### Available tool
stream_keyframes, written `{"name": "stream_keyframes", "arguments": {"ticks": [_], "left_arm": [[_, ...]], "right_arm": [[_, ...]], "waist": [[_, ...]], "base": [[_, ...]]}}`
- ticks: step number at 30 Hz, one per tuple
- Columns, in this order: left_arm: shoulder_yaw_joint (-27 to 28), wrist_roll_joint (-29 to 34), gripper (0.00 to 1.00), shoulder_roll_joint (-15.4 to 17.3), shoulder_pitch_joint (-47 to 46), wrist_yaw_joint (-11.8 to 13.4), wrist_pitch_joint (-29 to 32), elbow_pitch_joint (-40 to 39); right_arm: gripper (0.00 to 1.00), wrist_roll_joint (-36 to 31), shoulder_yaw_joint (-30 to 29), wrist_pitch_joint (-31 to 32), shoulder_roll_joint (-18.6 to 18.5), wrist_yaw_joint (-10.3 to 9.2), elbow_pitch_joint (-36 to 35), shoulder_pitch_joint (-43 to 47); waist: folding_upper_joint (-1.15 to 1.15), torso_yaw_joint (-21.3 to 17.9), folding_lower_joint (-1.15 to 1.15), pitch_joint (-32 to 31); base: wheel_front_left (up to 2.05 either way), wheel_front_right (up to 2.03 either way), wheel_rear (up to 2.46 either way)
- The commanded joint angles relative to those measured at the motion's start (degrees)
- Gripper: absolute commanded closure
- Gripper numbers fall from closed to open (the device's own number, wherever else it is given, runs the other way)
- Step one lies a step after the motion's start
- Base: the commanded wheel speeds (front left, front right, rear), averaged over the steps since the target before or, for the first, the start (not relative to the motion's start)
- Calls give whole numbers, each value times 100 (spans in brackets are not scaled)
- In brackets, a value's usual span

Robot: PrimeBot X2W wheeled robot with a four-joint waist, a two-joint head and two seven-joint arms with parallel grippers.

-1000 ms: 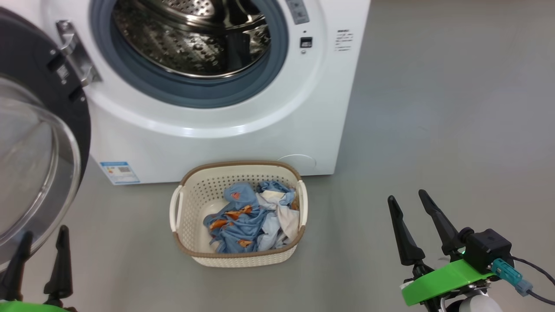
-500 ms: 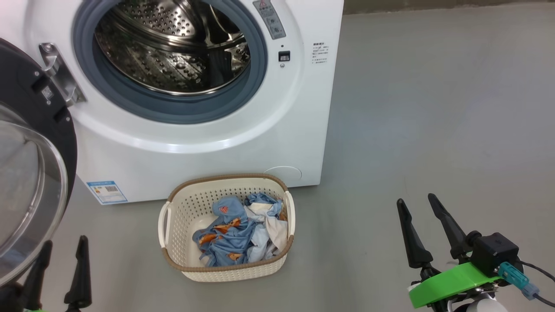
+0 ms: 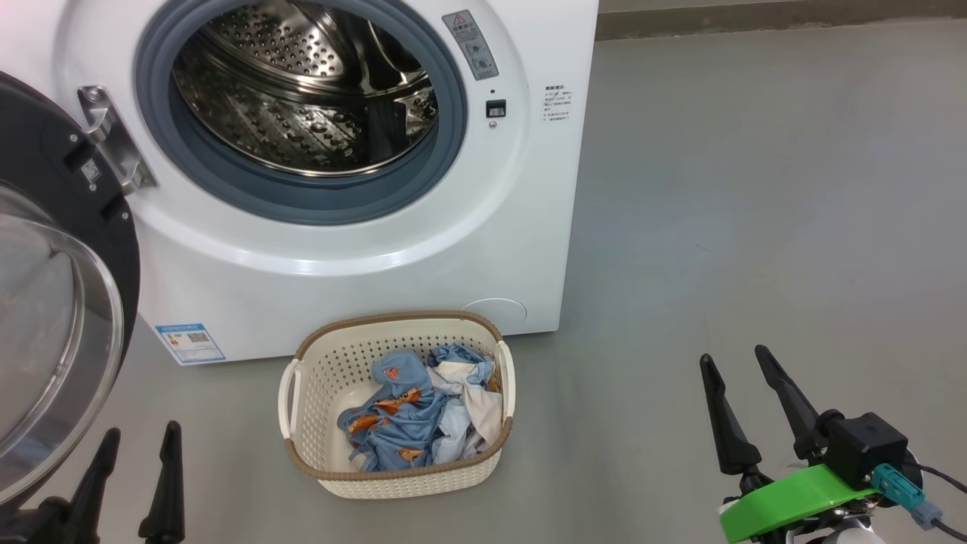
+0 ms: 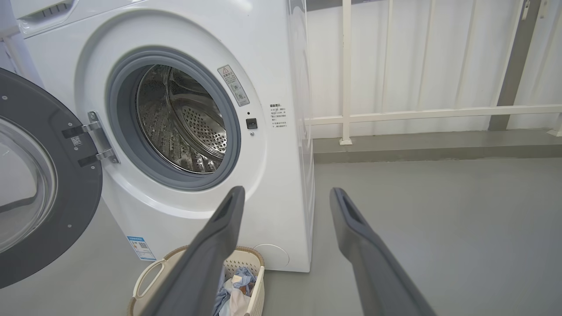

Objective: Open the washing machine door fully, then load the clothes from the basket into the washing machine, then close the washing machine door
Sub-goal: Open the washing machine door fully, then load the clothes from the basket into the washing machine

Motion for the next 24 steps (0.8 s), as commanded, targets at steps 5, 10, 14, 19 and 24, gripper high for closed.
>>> {"name": "stream_keyframes", "arguments": {"ticks": [5, 10, 14, 19, 24], "left_arm": [[154, 95, 0, 221, -162, -32, -37, -96], [145, 95, 0, 232, -200, -35, -37, -57], [162, 88, 0, 225, -218, -37, -37, -56], [182, 94, 0, 227, -237, -38, -37, -63], [154, 57, 0, 235, -243, -39, -37, -64]], "right_arm": [[0, -16, 83, -68, 4, 9, -121, -94], [0, -20, 85, -68, 4, 9, -130, -75], [0, -13, 85, -68, 4, 9, -119, -70], [0, 0, 94, -68, 4, 9, -107, -83], [0, 18, 92, -68, 4, 9, -84, -99]], "waist": [[0, 15, 0, -17], [0, 28, 0, -32], [0, 41, 0, -40], [0, 57, 0, -37], [0, 71, 0, -40]], "base": [[0, 0, 0], [0, 0, 0], [0, 0, 0], [0, 0, 0], [0, 0, 0]]}}
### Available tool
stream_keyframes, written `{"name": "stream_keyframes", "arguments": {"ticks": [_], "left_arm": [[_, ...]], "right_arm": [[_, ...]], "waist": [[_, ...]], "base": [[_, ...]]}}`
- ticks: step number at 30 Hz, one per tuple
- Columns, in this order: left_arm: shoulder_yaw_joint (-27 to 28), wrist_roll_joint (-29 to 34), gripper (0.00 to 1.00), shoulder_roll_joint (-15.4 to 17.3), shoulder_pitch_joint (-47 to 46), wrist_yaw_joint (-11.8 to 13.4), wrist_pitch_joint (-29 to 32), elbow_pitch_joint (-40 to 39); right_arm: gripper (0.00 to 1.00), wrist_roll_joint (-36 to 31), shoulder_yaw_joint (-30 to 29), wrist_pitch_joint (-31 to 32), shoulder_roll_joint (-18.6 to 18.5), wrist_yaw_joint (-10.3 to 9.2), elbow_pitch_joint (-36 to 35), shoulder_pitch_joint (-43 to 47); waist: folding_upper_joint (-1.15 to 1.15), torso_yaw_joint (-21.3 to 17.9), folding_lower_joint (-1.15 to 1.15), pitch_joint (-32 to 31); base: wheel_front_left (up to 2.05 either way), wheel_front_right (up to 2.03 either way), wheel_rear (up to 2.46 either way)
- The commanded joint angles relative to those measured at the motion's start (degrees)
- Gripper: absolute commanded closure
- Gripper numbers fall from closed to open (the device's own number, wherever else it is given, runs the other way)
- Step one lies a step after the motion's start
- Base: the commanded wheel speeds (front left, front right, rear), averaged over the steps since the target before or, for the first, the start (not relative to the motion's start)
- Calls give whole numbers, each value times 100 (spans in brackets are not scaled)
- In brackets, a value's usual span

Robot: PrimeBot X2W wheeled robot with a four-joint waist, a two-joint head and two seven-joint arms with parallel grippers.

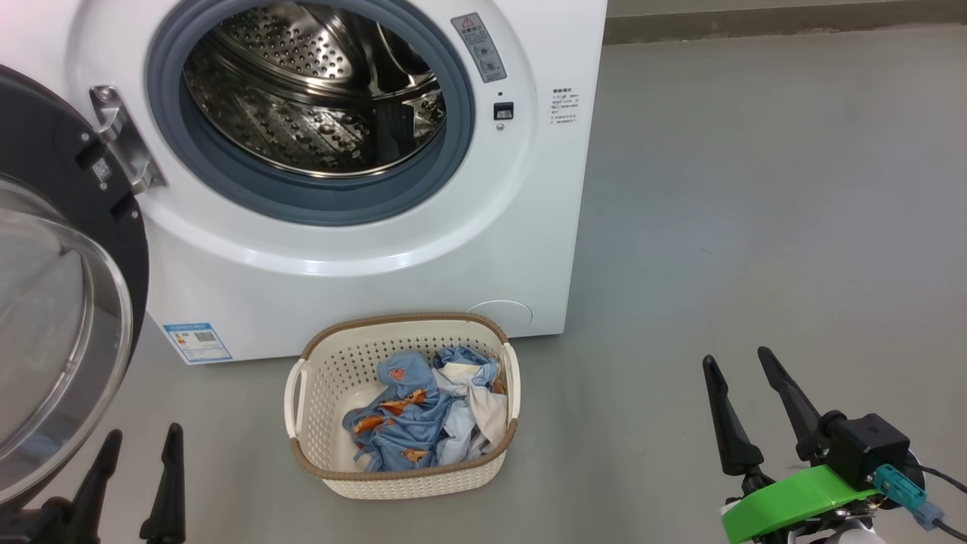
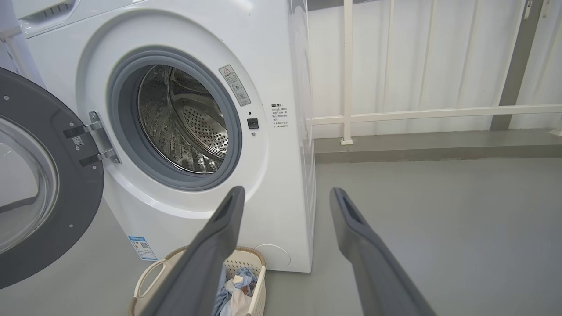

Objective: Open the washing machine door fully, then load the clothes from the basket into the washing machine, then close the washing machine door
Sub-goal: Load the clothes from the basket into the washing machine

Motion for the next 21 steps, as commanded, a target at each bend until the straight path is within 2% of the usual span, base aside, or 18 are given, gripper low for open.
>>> {"name": "stream_keyframes", "arguments": {"ticks": [1, 11, 21], "left_arm": [[198, -2, 0, 198, -238, -12, -37, -103], [156, -43, 0, 233, -228, -13, -37, -144], [184, -9, 0, 233, -234, -13, -37, -115]], "right_arm": [[0, 23, 140, -68, 4, 9, -109, -106], [0, 69, 129, -68, 4, 9, -112, -100], [0, 94, 124, -68, 4, 9, -112, -92]], "waist": [[0, 2, 0, -2], [0, 11, 0, -10], [0, 25, 0, -16]], "base": [[0, 0, 0], [22, -22, 0], [126, -126, 0]]}}
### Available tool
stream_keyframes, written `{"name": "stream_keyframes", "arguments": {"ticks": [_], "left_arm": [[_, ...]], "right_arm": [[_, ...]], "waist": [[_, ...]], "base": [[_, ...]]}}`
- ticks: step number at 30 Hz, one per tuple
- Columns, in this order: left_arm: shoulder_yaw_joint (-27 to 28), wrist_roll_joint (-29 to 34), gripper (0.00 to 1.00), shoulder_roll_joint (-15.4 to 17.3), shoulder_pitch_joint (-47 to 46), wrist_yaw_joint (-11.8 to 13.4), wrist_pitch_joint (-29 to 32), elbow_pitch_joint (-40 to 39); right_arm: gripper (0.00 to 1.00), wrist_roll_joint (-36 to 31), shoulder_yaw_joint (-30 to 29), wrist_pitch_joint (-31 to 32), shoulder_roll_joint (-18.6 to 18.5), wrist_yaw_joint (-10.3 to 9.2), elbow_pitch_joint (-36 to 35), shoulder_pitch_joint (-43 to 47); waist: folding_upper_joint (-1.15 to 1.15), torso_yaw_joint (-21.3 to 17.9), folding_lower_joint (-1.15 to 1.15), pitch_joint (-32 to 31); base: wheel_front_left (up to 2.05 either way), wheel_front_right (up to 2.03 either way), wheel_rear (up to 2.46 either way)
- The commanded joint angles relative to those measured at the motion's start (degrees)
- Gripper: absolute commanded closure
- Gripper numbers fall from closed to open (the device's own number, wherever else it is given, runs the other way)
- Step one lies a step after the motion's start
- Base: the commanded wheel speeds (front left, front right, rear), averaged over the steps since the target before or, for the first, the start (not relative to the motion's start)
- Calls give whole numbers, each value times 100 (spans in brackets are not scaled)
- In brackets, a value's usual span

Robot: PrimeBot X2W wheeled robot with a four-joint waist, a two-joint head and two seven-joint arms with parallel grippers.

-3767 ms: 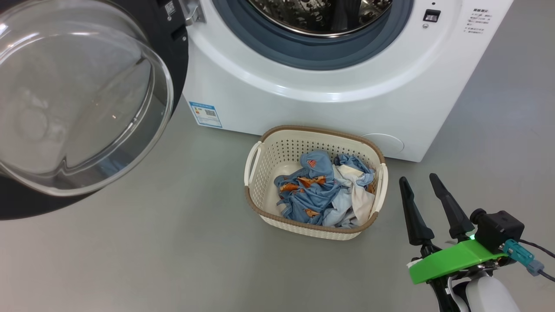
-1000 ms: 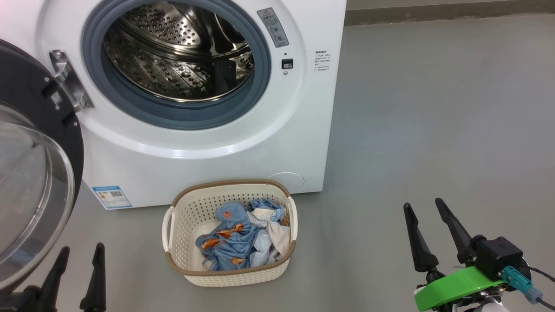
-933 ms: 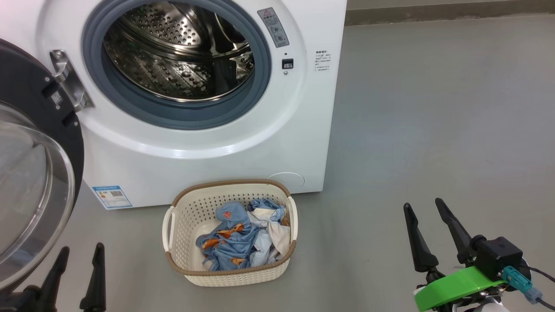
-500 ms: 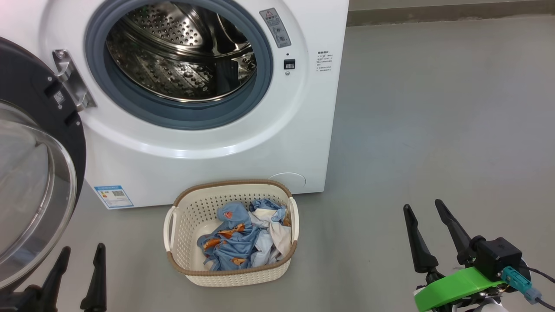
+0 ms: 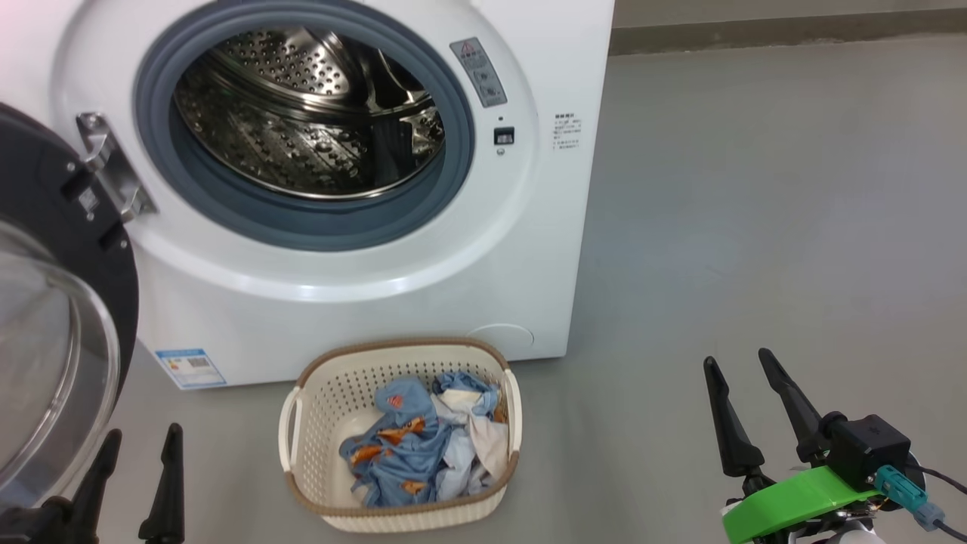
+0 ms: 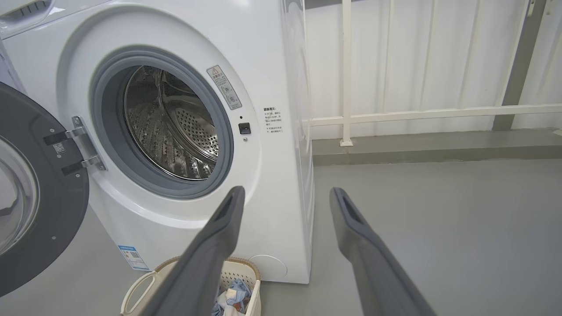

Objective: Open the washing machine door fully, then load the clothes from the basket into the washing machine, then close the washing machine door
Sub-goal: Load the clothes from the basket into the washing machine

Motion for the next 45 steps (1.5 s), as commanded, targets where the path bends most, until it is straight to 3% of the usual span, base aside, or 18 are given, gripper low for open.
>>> {"name": "stream_keyframes", "arguments": {"ticks": [1, 19, 45], "left_arm": [[234, 16, 0, 177, -232, -8, -37, -108], [269, 2, 0, 191, -236, -9, -37, -160], [292, 5, 0, 153, -206, -9, -37, -134]], "right_arm": [[0, 78, 135, -68, 3, 9, -134, -101], [0, 93, 148, -68, 3, 9, -152, -98], [0, 75, 211, -68, 3, 9, -111, -105]], "waist": [[0, 1, 0, 0], [0, 10, 0, 31], [0, 64, 0, 31]], "base": [[143, -143, 0], [121, -121, 0], [3, -3, 0]]}}
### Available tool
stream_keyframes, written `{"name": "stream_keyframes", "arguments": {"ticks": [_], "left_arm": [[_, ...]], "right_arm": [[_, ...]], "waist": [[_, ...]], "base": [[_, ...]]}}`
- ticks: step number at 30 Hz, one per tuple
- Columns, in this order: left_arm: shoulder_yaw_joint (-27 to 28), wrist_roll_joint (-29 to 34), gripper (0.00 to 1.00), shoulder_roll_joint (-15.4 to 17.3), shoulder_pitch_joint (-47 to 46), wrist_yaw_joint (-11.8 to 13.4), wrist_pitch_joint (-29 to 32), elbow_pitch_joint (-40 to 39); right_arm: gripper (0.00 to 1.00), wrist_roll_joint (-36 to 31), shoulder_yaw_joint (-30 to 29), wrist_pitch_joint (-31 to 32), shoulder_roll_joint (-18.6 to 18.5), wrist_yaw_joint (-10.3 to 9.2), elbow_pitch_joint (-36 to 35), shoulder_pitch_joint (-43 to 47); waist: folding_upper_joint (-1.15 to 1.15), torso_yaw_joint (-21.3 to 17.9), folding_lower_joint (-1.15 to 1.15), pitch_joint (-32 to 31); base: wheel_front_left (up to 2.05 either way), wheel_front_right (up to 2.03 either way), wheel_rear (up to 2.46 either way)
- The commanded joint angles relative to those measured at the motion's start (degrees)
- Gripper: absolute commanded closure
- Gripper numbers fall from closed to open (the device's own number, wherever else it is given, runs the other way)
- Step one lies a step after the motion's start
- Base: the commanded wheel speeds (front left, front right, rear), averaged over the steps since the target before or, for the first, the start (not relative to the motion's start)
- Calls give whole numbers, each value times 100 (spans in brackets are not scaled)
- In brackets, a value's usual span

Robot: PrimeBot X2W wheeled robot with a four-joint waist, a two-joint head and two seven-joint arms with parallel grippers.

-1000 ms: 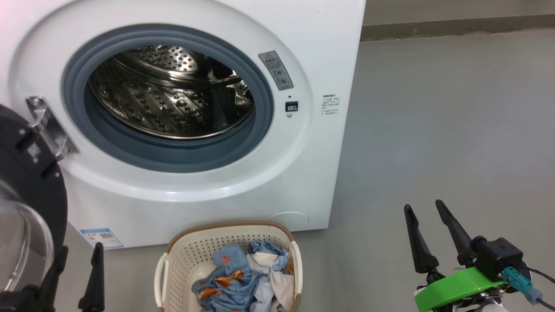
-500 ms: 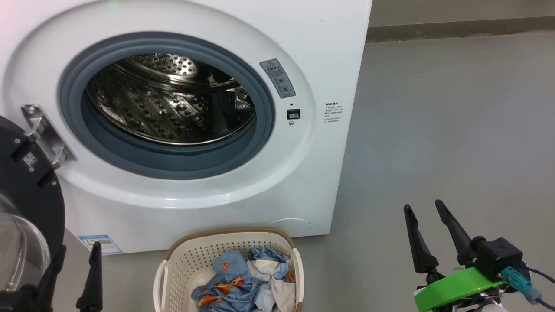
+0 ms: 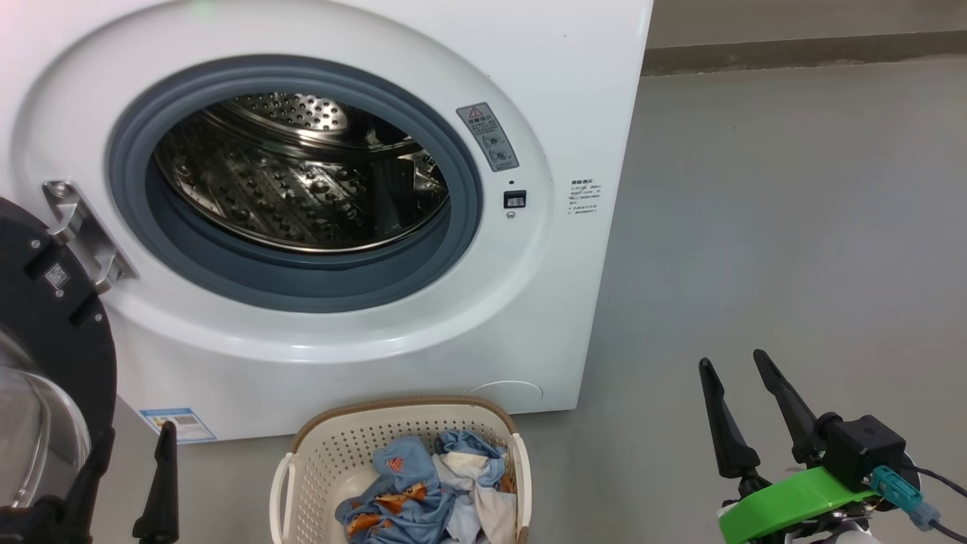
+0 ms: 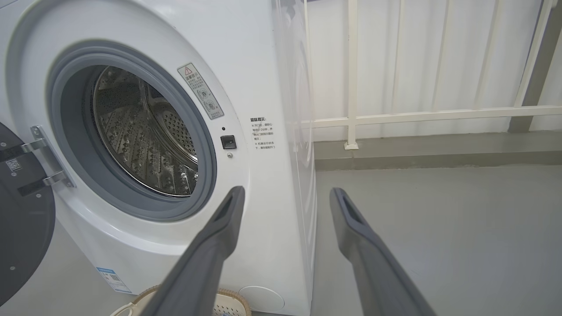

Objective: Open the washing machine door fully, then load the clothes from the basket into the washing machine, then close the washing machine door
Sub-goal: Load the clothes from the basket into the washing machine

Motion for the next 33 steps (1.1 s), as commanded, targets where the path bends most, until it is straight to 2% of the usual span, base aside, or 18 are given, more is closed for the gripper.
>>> {"name": "stream_keyframes", "arguments": {"ticks": [1, 19, 33], "left_arm": [[227, 1, 0, 137, -198, -9, -37, -120], [112, -116, 0, 256, -235, -9, -37, 41], [-223, -720, 0, 833, -461, -9, -37, -144]], "right_arm": [[0, 48, 155, -68, 2, 9, -116, -107], [0, 78, 181, -68, 2, 9, -110, -84], [0, 134, 176, -68, 2, 9, -487, -123]], "waist": [[0, -3, 0, -1], [0, -90, 0, 227], [0, -227, 0, 1118]], "base": [[0, 0, 0], [0, 0, 0], [0, 0, 0]]}}
